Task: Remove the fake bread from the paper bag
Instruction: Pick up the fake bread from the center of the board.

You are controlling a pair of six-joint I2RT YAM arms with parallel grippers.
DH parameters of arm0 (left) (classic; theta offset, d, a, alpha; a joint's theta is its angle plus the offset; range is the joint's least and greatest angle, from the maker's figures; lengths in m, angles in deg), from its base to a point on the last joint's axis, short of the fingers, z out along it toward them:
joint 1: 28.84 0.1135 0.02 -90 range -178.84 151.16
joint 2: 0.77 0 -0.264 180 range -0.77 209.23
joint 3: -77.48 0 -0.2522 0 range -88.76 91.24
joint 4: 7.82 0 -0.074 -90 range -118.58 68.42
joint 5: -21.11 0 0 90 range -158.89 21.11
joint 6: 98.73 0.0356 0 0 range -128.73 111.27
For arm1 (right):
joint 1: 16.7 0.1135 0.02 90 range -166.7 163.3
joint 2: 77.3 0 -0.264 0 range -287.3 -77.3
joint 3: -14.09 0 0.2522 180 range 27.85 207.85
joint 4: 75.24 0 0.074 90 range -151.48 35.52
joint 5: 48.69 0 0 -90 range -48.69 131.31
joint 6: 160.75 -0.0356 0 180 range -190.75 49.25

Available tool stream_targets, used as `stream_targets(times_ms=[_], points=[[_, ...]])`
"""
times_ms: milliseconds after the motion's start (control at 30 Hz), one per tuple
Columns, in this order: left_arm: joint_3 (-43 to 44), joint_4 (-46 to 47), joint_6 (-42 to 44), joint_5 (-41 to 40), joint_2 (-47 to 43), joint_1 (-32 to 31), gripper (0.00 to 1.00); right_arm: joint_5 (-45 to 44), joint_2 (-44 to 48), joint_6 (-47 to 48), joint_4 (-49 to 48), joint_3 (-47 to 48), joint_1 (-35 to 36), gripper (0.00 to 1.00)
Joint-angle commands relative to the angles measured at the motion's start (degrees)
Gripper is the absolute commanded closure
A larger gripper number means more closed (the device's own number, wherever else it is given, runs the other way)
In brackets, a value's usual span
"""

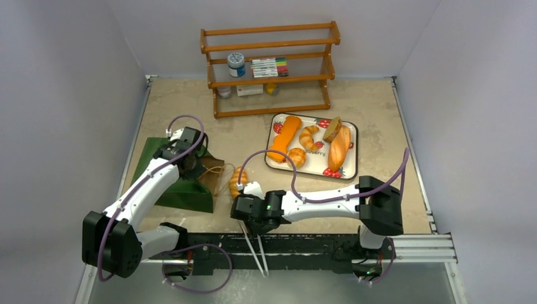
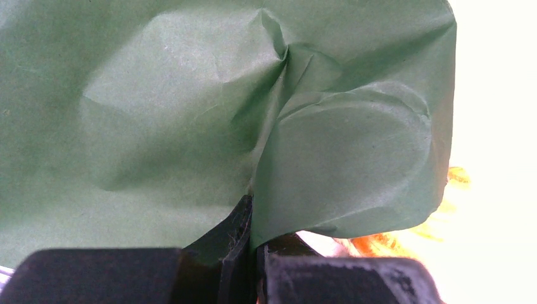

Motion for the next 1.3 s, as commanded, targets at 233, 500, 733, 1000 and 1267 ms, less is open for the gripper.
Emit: stream_targets(times_ms=[233,500,733,1000,1267], points=[[-0.12,-0.03,-0.67,0.7,-0.5,-1.04,1.0,0.09,-2.57,1.74,-3.0,3.6,0.56,0.46],[-0.04,0.13,-0.13,1.11,-0.23,-1.18,1.0,-0.25,-3.57,1.68,-0.98,6.71,2.23,0.41],[-0.39,0.32,0.05,1.59,-0.51,-1.24,1.0,-0.52,-5.29,1.02,0.26,7.37,2.31,0.38],[-0.7,0.45,-0.17,1.94,-0.83,-1.69,1.0,-3.51,-7.47,0.15,3.62,9.36,2.41,0.35],[-1.01,0.84,-0.36,1.86,-0.57,-1.94,1.0,-1.4,-9.47,0.67,1.91,7.89,2.28,0.35]])
